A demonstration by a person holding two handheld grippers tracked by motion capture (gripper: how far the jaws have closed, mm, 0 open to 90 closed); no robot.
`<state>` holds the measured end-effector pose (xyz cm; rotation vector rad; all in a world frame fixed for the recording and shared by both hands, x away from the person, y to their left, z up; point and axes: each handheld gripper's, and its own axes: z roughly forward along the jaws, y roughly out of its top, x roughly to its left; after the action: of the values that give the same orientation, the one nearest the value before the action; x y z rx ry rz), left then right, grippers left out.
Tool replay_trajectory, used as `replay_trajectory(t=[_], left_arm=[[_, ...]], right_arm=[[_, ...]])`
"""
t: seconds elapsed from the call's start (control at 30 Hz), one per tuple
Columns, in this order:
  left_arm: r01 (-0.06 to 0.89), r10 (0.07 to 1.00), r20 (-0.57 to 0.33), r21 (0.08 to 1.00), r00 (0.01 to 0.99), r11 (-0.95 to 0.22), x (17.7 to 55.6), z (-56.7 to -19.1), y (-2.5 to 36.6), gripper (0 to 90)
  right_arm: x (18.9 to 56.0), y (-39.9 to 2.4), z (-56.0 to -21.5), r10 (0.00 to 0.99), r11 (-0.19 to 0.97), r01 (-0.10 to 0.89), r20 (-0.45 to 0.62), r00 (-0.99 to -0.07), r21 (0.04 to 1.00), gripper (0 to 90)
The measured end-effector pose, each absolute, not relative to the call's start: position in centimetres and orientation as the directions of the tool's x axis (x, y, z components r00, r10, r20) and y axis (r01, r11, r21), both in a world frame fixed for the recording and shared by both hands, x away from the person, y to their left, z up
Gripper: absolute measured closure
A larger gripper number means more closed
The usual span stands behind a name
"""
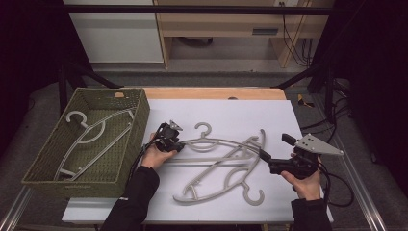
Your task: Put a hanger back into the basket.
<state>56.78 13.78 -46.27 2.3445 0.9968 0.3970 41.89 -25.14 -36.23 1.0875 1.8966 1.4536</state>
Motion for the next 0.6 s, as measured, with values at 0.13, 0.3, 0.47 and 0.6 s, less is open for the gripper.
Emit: replay_trajectory(t=[0.13, 0.3, 0.47, 0.6], left_arm=[[0.552, 0.713, 0.085, 0.571, 0.696, -0.607, 56.2, -46.0, 13.2, 74.9], [0.57, 0.72, 0.09, 0.547, 0.689, -0.613, 55.5, -45.8, 13.0, 81.3], [0.586, 0.732, 0.065, 0.553, 0.678, -0.592, 54.8, -45.8, 13.1, 81.5], [0.589, 0.738, 0.063, 0.56, 0.671, -0.583, 54.5, -45.6, 13.2, 79.2]], right_arm=[[41.9, -25.1, -36.2, 0.833, 0.106, 0.286, 0.072, -0.549, 0.952, 2.4], [41.9, -25.1, -36.2, 0.833, 0.106, 0.286, 0.072, -0.548, 0.952, 2.4], [41.9, -25.1, -36.2, 0.833, 0.107, 0.287, 0.072, -0.549, 0.952, 2.4], [41.9, -25.1, -36.2, 0.833, 0.106, 0.287, 0.072, -0.548, 0.952, 2.4]])
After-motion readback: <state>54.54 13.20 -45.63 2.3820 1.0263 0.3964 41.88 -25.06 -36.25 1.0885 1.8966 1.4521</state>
